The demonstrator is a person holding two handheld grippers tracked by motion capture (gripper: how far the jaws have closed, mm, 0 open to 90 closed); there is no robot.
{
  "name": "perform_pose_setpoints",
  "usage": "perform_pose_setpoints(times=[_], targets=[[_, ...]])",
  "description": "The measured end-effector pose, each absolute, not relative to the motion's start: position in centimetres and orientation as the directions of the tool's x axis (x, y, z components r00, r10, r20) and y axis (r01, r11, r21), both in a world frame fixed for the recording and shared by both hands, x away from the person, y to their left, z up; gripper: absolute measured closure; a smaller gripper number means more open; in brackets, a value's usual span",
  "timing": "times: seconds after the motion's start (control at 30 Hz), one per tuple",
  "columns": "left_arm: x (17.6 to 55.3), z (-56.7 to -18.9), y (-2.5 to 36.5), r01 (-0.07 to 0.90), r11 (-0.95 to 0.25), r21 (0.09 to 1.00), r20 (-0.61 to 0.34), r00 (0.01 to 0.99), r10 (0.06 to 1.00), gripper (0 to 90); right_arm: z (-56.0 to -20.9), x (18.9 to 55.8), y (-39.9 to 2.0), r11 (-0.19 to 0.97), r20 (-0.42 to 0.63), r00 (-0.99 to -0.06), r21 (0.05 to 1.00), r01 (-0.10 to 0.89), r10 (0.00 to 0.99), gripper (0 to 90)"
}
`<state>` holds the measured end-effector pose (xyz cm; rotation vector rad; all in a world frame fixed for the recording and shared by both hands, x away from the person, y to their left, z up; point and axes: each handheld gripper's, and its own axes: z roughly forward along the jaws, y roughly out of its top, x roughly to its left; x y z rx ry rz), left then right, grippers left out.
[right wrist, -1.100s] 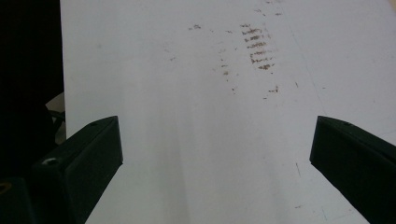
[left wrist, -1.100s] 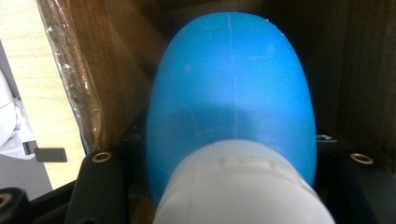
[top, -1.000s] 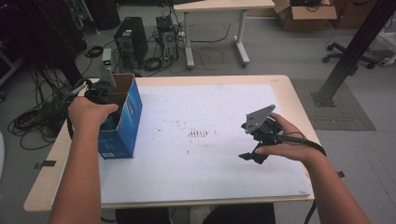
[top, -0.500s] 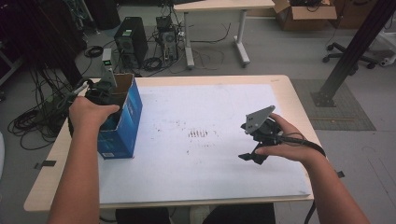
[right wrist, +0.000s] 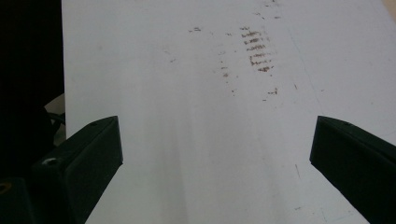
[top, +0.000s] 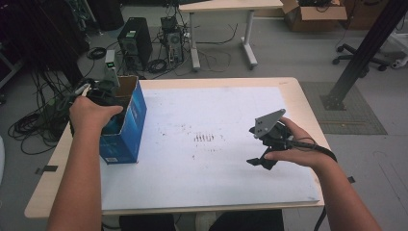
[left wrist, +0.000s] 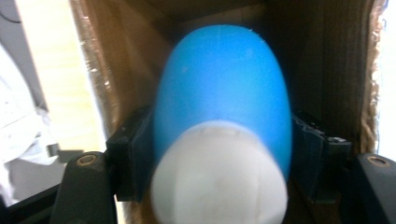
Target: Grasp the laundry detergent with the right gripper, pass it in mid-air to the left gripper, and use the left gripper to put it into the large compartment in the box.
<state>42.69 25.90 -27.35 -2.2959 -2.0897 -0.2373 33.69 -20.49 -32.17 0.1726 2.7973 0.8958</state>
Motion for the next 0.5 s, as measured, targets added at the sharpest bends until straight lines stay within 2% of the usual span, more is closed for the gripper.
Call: perform_pose_setpoints(times=[0.13,0.5], targets=[[42.5,-26.7,25.9,0.991,-0.097,0.093,0.13,0.085,0.988,30.9,-32.1,33.7,-20.4,0.807,-0.154,-0.973,0.589,0.048,0.17,2.3],[41.7,-24.8,25.8,0.987,-0.113,0.117,0.144,0.096,0.985,19.8,-31.9,33.7,-20.2,0.805,-0.162,-0.974,0.592,0.035,0.161,2.3]])
